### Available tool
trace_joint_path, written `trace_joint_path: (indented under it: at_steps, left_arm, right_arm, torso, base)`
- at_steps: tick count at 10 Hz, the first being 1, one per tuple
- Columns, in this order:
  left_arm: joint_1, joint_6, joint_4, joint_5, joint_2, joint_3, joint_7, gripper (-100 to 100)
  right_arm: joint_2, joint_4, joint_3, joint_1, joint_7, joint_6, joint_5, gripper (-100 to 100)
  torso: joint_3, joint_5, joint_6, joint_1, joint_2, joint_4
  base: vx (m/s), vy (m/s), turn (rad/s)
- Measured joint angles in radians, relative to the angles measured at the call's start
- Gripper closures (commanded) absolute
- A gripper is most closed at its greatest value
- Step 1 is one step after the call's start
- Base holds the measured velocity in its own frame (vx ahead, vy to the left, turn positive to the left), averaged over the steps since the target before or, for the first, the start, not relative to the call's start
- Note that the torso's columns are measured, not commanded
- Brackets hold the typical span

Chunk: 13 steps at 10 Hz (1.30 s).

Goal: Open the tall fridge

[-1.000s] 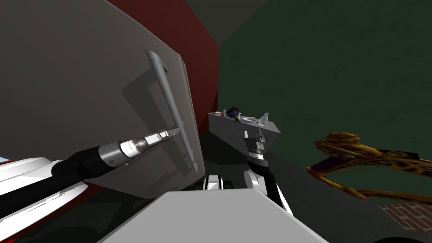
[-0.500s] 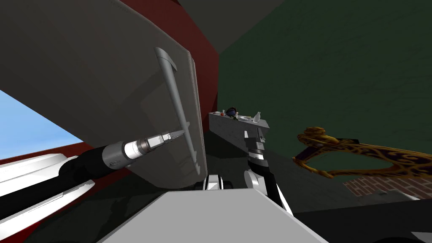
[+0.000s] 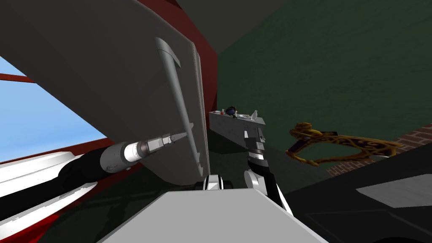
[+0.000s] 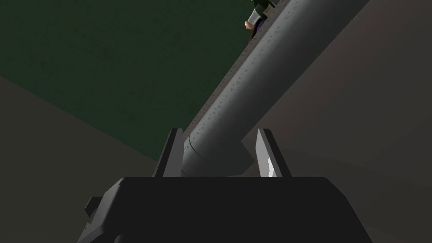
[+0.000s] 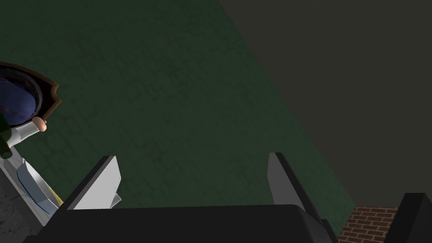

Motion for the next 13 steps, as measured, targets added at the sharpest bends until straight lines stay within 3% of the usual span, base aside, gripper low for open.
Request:
trace_joint_path:
  at_steps: [4, 5, 6, 8, 13]
  left_arm:
    - [0.015, -0.112, 0.005, 0.011, 0.043, -0.011, -0.026, 100]
    - [0.027, -0.144, 0.004, 0.014, 0.051, 0.001, -0.028, 100]
    - [0.029, -0.17, 0.003, 0.019, 0.065, 0.004, -0.03, -100]
    - [0.026, -0.162, 0.001, 0.038, 0.084, 0.04, -0.012, -100]
    - [0.024, -0.137, 0.009, 0.1, 0.151, 0.182, 0.075, -100]
  right_arm:
    - [0.0, 0.0, 0.0, 0.0, 0.0, 0.0, 0.0, 0]
    - [0.0, 0.0, 0.0, 0.0, 0.0, 0.0, 0.0, 0]
    - [0.0, 0.0, 0.0, 0.0, 0.0, 0.0, 0.0, 0]
    - [0.0, 0.0, 0.0, 0.001, 0.0, 0.0, 0.0, 0]
    - [0.0, 0.0, 0.0, 0.001, 0.0, 0.0, 0.0, 0]
  torso:
    - [-0.006, -0.003, 0.002, -0.006, -0.008, -0.002]
    - [-0.007, -0.005, 0.003, -0.008, -0.009, -0.002]
    - [-0.005, -0.006, 0.002, -0.006, -0.008, -0.001]
    - [-0.011, -0.006, 0.002, -0.01, -0.014, -0.004]
    - [-0.004, -0.005, 0.004, 0.005, -0.009, 0.001]
  base:
    - [-0.231, 0.188, -0.063]
    - [-0.228, 0.116, -0.105]
    - [-0.123, 0.041, 0.02]
    - [0.029, -0.031, 0.08]
    - [0.016, -0.017, 0.06]
